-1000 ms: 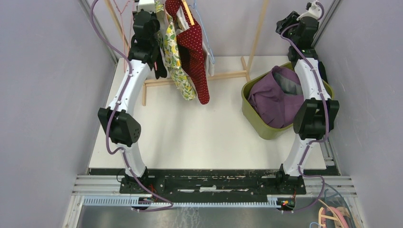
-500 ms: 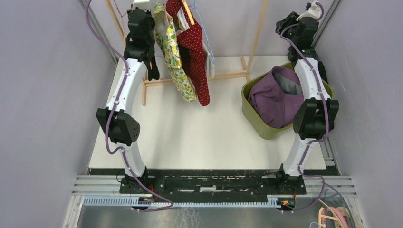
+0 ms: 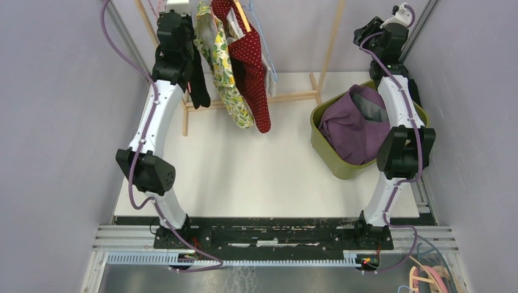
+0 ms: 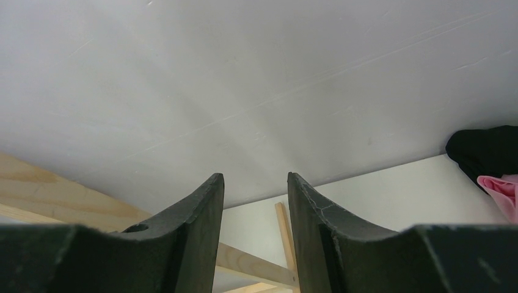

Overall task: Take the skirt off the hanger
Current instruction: Pick up the hanger from the clothesline.

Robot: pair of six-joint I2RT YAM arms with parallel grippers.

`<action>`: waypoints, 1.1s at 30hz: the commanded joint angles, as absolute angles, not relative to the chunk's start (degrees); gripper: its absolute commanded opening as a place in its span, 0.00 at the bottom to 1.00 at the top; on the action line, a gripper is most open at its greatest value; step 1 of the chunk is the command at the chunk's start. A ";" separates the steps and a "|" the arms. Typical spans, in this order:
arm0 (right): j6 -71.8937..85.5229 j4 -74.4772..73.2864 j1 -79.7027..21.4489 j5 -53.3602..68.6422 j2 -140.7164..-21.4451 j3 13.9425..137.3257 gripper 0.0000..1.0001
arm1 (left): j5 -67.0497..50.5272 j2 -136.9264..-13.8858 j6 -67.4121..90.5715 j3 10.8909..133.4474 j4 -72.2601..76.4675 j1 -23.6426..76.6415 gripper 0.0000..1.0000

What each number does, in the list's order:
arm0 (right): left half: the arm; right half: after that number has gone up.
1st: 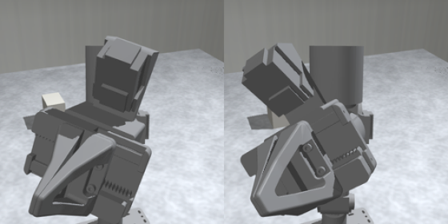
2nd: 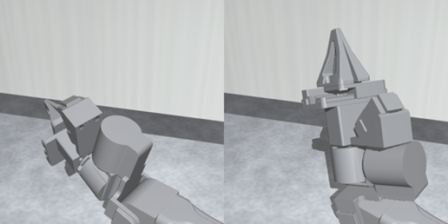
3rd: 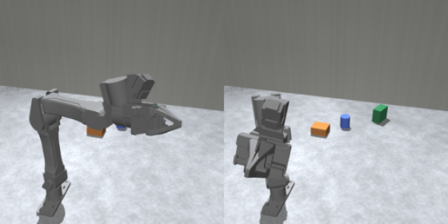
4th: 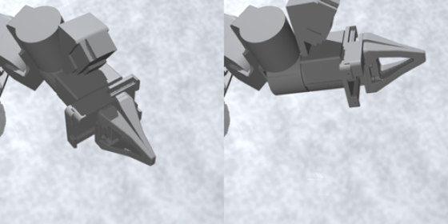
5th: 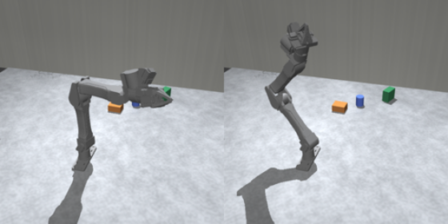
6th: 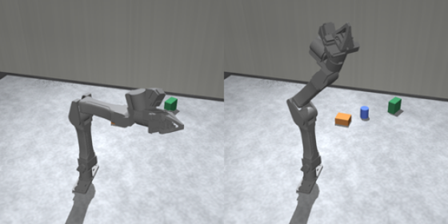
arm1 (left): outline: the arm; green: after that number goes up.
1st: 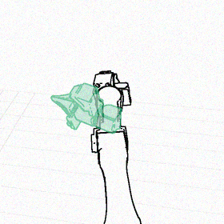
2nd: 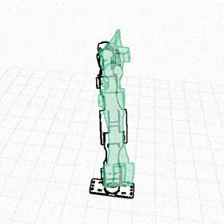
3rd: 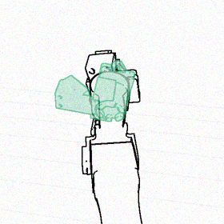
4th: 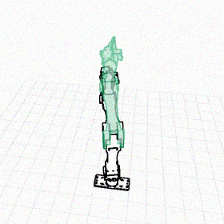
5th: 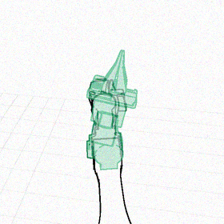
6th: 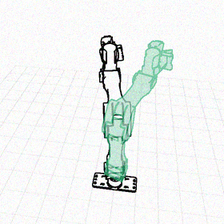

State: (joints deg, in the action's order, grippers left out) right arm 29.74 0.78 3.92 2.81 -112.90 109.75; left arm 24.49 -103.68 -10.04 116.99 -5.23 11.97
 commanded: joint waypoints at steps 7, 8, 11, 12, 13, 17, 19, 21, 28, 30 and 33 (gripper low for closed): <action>29.58 3.82 4.35 3.17 -112.27 109.88 0.48 | 19.77 -92.56 -11.06 101.28 27.31 11.89 0.03; 29.61 3.77 4.44 3.09 -112.38 109.97 0.48 | 19.42 -93.45 -10.94 101.17 28.40 11.80 0.03; 29.55 3.66 4.48 3.08 -112.75 110.26 0.48 | 15.72 -95.34 -9.35 99.62 32.58 11.66 0.03; 29.47 3.64 4.47 2.96 -112.81 110.33 0.48 | 15.24 -95.70 -8.69 99.06 33.84 11.67 0.03; 29.42 3.69 4.58 2.91 -112.85 110.36 0.48 | 15.07 -96.02 -8.15 98.88 34.15 11.69 0.03; 29.28 3.56 4.81 2.82 -113.11 110.44 0.48 | 15.38 -96.09 -7.49 98.09 33.04 11.61 0.03; 29.27 3.42 4.83 2.81 -113.24 110.25 0.48 | 15.36 -95.21 -7.15 97.11 32.21 11.67 0.03; 29.27 3.27 4.82 3.33 -113.44 110.22 0.48 | 15.30 -94.32 -7.08 95.89 31.28 11.65 0.03; 24.00 1.43 3.61 6.59 -111.35 109.54 0.45 | 14.58 -89.18 -7.18 92.63 26.80 11.69 0.03; 23.03 1.46 3.12 8.07 -110.30 108.82 0.46 | 13.92 -87.37 -7.29 92.09 24.58 11.70 0.03; 21.18 1.77 1.84 11.40 -109.01 108.08 0.46 | 13.22 -84.64 -7.37 90.82 21.70 11.70 0.03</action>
